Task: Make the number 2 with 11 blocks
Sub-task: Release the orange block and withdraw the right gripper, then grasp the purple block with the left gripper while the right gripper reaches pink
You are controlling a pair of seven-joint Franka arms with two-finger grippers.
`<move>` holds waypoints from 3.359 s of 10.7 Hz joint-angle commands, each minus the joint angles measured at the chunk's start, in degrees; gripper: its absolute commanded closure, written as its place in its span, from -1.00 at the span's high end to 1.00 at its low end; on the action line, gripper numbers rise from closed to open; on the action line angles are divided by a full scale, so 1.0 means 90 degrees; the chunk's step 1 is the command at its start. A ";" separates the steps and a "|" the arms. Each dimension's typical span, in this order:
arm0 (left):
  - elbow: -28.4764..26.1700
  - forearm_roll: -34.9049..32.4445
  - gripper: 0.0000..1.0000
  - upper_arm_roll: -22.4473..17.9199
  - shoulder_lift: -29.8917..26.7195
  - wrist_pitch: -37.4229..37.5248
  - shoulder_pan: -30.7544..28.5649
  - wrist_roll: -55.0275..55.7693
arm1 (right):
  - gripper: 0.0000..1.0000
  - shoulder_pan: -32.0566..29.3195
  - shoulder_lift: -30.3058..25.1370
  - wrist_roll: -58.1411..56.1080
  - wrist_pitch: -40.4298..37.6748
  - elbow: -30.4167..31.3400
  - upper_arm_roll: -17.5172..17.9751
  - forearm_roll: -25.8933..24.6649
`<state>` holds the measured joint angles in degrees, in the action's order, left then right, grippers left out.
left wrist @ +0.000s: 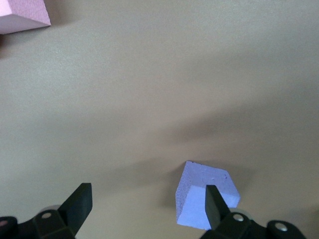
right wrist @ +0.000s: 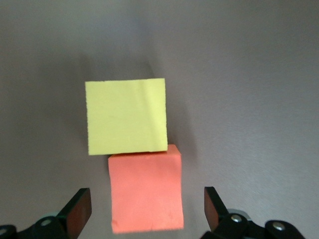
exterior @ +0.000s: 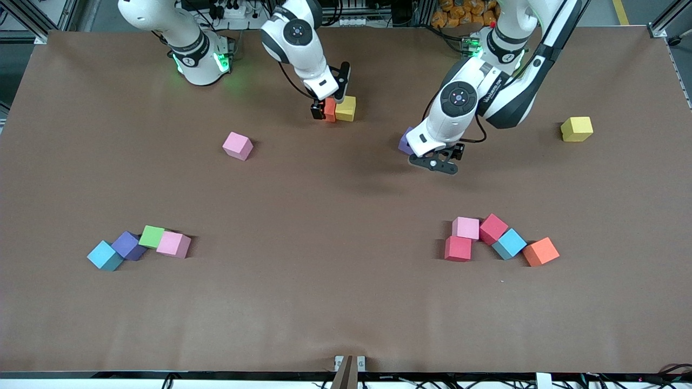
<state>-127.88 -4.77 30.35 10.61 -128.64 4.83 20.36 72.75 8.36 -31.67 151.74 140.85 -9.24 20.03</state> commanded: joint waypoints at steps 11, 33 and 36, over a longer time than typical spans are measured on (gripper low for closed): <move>0.0059 0.0159 1.00 0.0016 -0.0095 0.0006 -0.0009 -0.0104 | 1.00 -0.4406 -0.0911 0.0169 -0.3259 -0.1992 -0.0096 -0.0896; -0.0273 0.0004 1.00 0.0768 0.0920 -0.0062 0.0225 0.0004 | 1.00 -0.7439 0.3191 -0.6764 -0.2407 -0.4830 -0.0057 0.0196; -0.0283 -0.0289 1.00 0.0759 0.1067 -0.0189 0.0186 0.0004 | 1.00 -0.7448 0.3250 -0.6754 -0.2378 -0.4771 -0.0057 0.0438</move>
<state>-130.57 -5.14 37.12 19.43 -129.46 6.77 20.37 6.98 36.70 -90.81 130.59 98.94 -10.70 21.18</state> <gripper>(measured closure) 0.000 0.000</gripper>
